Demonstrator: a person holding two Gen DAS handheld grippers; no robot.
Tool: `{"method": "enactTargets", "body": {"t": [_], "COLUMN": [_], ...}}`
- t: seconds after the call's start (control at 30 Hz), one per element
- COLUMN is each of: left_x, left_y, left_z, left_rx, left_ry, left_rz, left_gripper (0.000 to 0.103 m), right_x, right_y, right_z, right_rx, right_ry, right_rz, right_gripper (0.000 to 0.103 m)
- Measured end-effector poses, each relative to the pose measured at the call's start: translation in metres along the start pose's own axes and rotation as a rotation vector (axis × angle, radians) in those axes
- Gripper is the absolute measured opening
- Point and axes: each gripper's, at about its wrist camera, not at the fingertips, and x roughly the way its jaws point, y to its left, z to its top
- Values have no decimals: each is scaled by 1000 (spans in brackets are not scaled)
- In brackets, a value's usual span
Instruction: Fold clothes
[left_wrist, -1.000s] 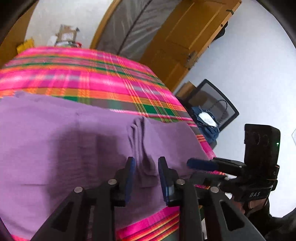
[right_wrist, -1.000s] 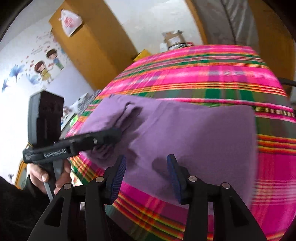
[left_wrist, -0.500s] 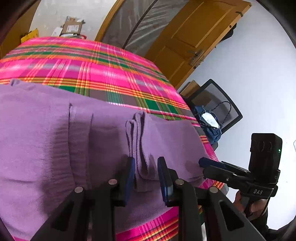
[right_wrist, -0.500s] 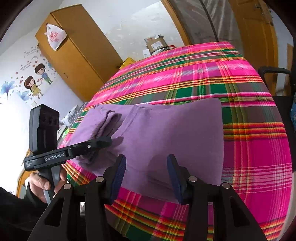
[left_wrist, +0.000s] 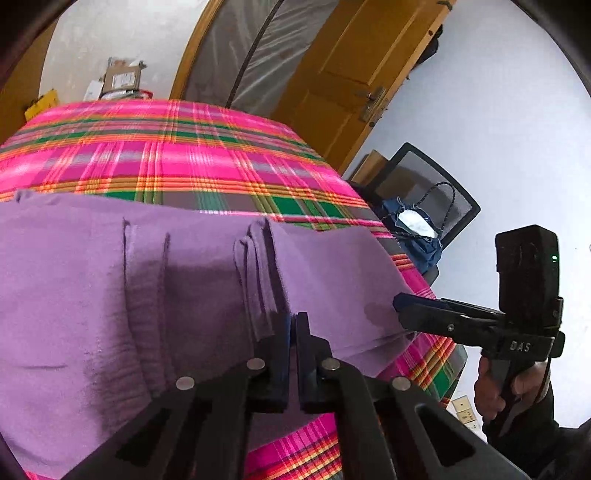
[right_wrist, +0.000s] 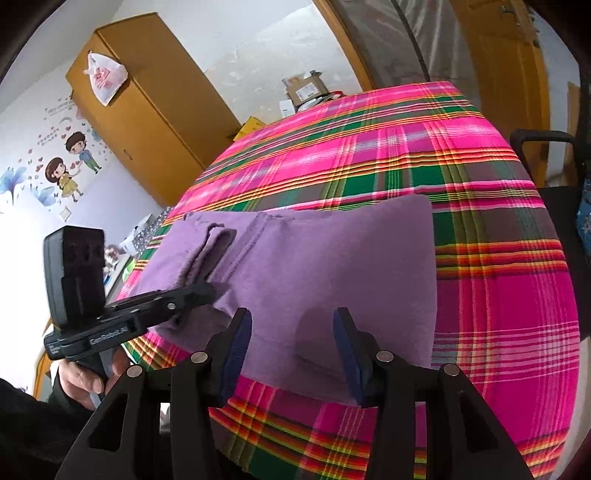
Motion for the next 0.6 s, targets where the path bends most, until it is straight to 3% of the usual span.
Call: {"method": "enactTargets", "body": {"t": [0.13, 0.27, 0.33, 0.4, 0.5, 0.6], "left_x": [-7, 6, 6, 2, -2, 7], "left_y": [2, 9, 8, 6, 8, 12], "left_z": [-6, -14, -12, -9, -4, 1], "left_rx": [-4, -22, -28, -22, -45, -71], "left_ry": [6, 84, 82, 64, 31, 33], "left_rz": [-24, -31, -23, -13, -3, 2], "left_gripper": [2, 3, 3, 7, 25, 28], "right_x": [-4, -3, -3, -4, -7, -7], "right_y": [-3, -8, -9, -9, -10, -12], "right_z": [1, 2, 1, 1, 1, 2], "right_rx": [7, 24, 29, 31, 34, 41], "right_ry": [-11, -12, -13, -16, -25, -28], "right_rz": [-4, -9, -9, -8, -6, -3], "right_gripper": [48, 48, 48, 48, 48, 48]}}
